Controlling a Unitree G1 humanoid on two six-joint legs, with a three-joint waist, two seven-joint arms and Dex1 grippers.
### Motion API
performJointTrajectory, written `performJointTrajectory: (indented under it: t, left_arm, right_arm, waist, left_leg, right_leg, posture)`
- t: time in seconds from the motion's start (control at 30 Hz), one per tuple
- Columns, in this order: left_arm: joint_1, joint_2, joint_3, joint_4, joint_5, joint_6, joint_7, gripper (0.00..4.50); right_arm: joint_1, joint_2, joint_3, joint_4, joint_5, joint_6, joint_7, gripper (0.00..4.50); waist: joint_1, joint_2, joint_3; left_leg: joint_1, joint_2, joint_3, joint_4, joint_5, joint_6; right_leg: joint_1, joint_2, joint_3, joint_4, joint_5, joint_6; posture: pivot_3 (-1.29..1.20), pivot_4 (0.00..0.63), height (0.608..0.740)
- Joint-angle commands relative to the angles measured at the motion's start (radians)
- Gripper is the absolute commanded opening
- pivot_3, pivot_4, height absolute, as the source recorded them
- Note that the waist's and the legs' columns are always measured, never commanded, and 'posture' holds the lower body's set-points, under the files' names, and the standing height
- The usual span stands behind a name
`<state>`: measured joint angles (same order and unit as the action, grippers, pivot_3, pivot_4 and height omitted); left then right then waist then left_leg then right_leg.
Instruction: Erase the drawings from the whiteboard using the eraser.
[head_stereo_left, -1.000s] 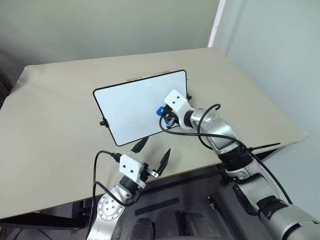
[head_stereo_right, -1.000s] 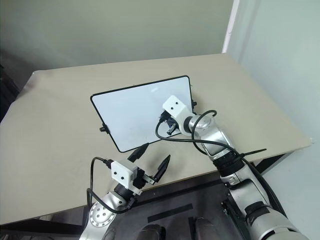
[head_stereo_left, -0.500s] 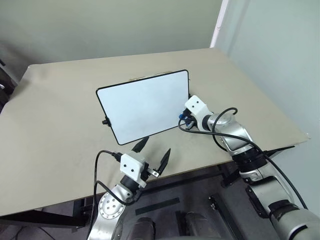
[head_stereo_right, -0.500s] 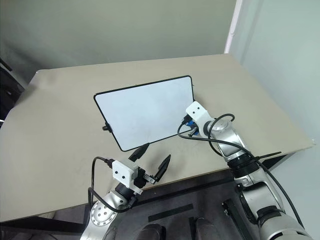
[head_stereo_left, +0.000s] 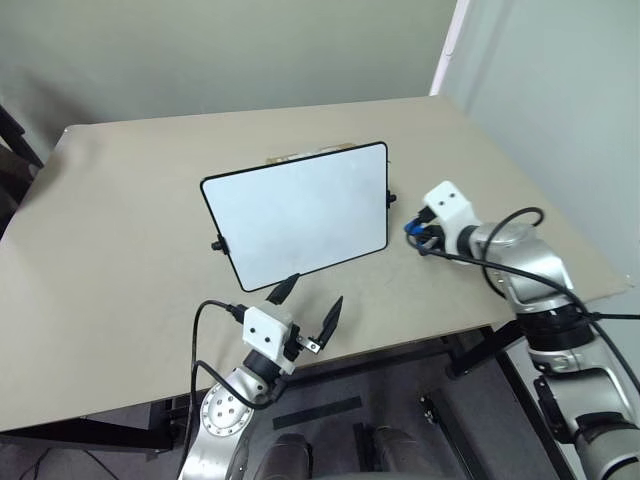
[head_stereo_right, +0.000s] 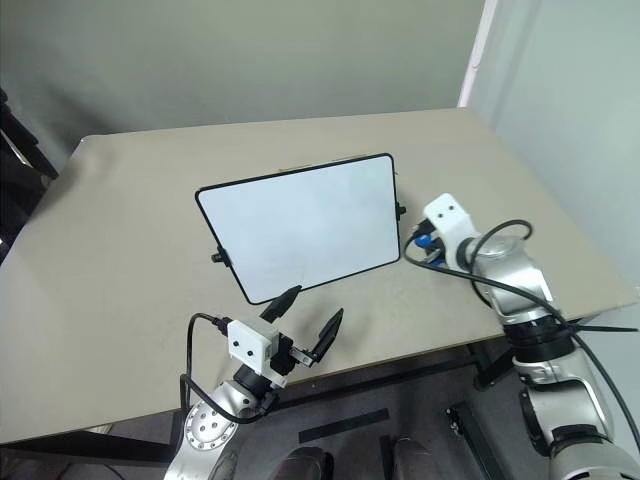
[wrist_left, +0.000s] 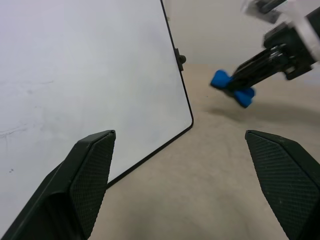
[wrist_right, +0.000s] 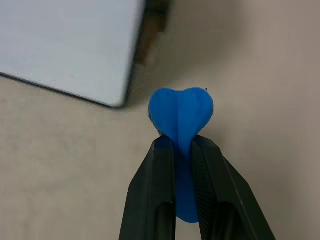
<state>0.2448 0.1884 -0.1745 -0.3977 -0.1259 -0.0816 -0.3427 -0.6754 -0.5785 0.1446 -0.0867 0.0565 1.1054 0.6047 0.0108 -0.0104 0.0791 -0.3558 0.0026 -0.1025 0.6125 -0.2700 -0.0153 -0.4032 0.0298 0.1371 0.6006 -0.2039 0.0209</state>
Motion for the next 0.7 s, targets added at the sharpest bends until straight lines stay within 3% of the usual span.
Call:
performJointTrajectory:
  t: [0.03, 0.1, 0.5, 0.7]
  left_arm:
    - [0.005, -0.005, -0.011, -0.021, 0.004, -0.022, 0.001, 4.5]
    - [0.006, -0.006, -0.011, -0.022, 0.005, -0.022, 0.0, 4.5]
    - [0.011, 0.003, -0.011, -0.03, -0.001, -0.017, -0.012, 4.5]
    - [0.011, 0.007, -0.004, -0.029, -0.005, -0.019, -0.012, 4.5]
  right_arm:
    - [0.027, -0.044, -0.071, -0.04, 0.044, 0.09, 0.014, 0.42]
    - [0.043, -0.057, -0.093, -0.023, 0.057, 0.116, 0.009, 0.42]
    - [0.06, -0.042, -0.105, 0.039, 0.082, 0.111, -0.03, 0.42]
    - [0.049, -0.039, -0.105, 0.061, 0.08, 0.087, -0.045, 2.1]
  waist:
    - [0.0, 0.0, 0.0]
    - [0.0, 0.0, 0.0]
    - [-0.004, 0.002, 0.001]
    - [-0.003, 0.002, 0.001]
  left_leg:
    - [0.001, 0.0, 0.0, 0.0, 0.0, 0.0]
    - [0.002, 0.0, 0.001, 0.0, 0.0, 0.0]
    - [0.005, -0.001, 0.001, 0.0, 0.0, 0.001]
    - [0.005, -0.001, 0.001, 0.0, 0.0, 0.002]
  right_leg:
    - [0.001, 0.0, 0.0, 0.0, -0.002, 0.002]
    - [0.002, 0.0, 0.001, 0.0, -0.006, 0.009]
    - [0.002, 0.0, 0.002, 0.004, -0.006, 0.009]
    - [0.002, 0.0, 0.002, 0.003, -0.007, 0.011]
  posture:
    - [0.0, 0.15, 0.73]
    - [0.0, 0.15, 0.73]
    - [0.0, 0.15, 0.73]
    - [0.0, 0.15, 0.73]
